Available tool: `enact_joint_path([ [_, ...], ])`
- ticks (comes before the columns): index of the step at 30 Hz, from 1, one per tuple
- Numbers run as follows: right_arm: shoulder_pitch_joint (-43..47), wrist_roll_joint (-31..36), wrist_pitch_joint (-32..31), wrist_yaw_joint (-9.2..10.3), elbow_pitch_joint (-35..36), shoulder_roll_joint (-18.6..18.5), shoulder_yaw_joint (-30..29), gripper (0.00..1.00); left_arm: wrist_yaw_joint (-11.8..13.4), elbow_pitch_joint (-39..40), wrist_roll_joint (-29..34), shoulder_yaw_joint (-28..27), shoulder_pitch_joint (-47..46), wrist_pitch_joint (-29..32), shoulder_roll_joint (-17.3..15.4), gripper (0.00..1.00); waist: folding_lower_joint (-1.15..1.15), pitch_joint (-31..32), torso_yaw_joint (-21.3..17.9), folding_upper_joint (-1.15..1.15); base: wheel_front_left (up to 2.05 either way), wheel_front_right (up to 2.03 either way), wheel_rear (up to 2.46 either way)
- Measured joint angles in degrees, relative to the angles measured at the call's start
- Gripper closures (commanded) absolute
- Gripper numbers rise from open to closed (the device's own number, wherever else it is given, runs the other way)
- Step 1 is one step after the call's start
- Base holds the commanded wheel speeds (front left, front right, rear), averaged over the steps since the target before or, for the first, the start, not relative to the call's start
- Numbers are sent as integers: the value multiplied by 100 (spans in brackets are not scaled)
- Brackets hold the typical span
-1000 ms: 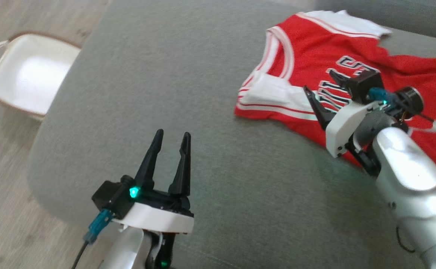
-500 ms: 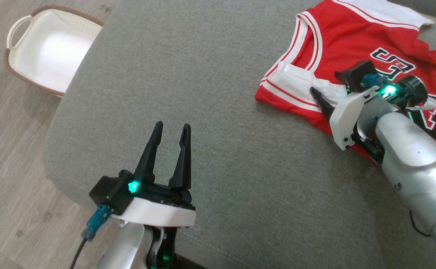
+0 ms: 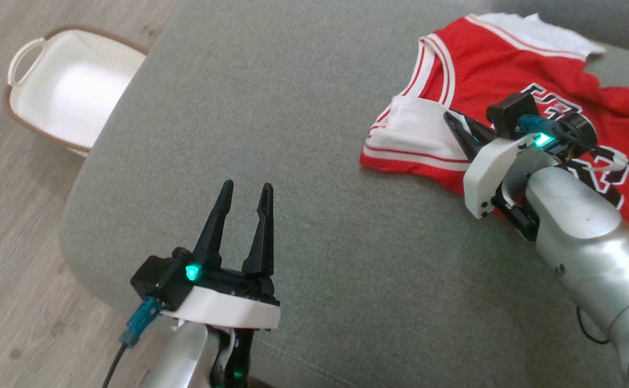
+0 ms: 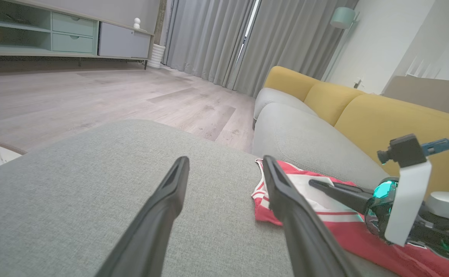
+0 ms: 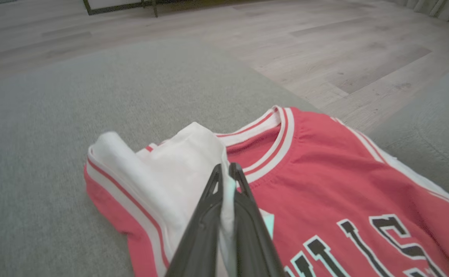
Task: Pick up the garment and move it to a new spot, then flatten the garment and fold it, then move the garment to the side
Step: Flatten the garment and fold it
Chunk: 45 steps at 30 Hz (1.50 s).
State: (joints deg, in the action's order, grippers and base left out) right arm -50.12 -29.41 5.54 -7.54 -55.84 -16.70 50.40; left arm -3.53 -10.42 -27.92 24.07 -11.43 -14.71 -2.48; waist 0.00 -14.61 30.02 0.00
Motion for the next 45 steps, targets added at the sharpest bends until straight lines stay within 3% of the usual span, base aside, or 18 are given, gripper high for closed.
enact_joint_path([
  [7, 191, -350, 584, 0, 203, 342, 252, 100, -58, -176, 283, -229, 159, 0, -2, 0, -1, 512, -112, 0, 0, 0, 0],
  [14, 943, -555, 603, 0, 848, 616, 1127, 98, -155, -247, 494, -553, 494, 0, -12, 0, -1, 1016, -252, 0, 0, 0, 0],
  [15, 1037, -556, 599, 0, 943, 612, 1313, 72, -158, -261, 524, -575, 511, 0, -13, 0, -1, 1080, -271, 0, 0, 0, 0],
  [16, 1037, -556, 599, 0, 943, 612, 1313, 16, -158, -261, 524, -575, 511, 0, -13, 0, -1, 1080, -271, 0, 0, 0, 0],
  [17, 1132, -598, 556, 0, 1045, 611, 1480, 0, -159, -272, 549, -589, 530, 0, -15, 0, -1, 1142, -290, 0, 0, 0, 0],
  [22, 1583, -1092, 242, 0, 1619, 565, 2169, 0, -204, -302, 654, -764, 731, 0, -20, 0, -2, 1361, -444, 0, 0, 0, 0],
  [26, 1566, -1280, 335, 0, 1818, 348, 2215, 0, -237, -305, 711, -926, 798, 0, -25, 0, -1, 1426, -655, 0, 0, 0, 0],
  [30, 1507, -1277, 750, 0, 1537, 147, 1296, 0, -256, -244, 740, -1110, 797, 0, -27, 0, 0, 1452, -1009, 0, 0, 0, 0],
  [33, 1514, -1043, 856, 0, 1243, 74, 272, 0, -259, -221, 740, -1187, 797, 0, -27, 0, 0, 1456, -1247, 0, 0, 0, 0],
  [38, 1925, 7, 867, 0, 1511, 1, -1848, 0, -261, -148, 784, -1391, 798, 0, -25, 0, 0, 1444, -1685, 0, 0, 0, 0],
  [41, 2715, 660, 867, 0, 1933, 193, -3122, 0, -303, -133, 786, -1503, 797, 0, -25, 0, 0, 1416, -1942, 0, 0, 0, 0],
  [45, 4016, 1435, 866, 0, 2451, 856, -4311, 0, -307, -126, 837, -1541, 798, 0, -21, 0, 0, 1384, -2219, 0, 0, 0, 0],
])
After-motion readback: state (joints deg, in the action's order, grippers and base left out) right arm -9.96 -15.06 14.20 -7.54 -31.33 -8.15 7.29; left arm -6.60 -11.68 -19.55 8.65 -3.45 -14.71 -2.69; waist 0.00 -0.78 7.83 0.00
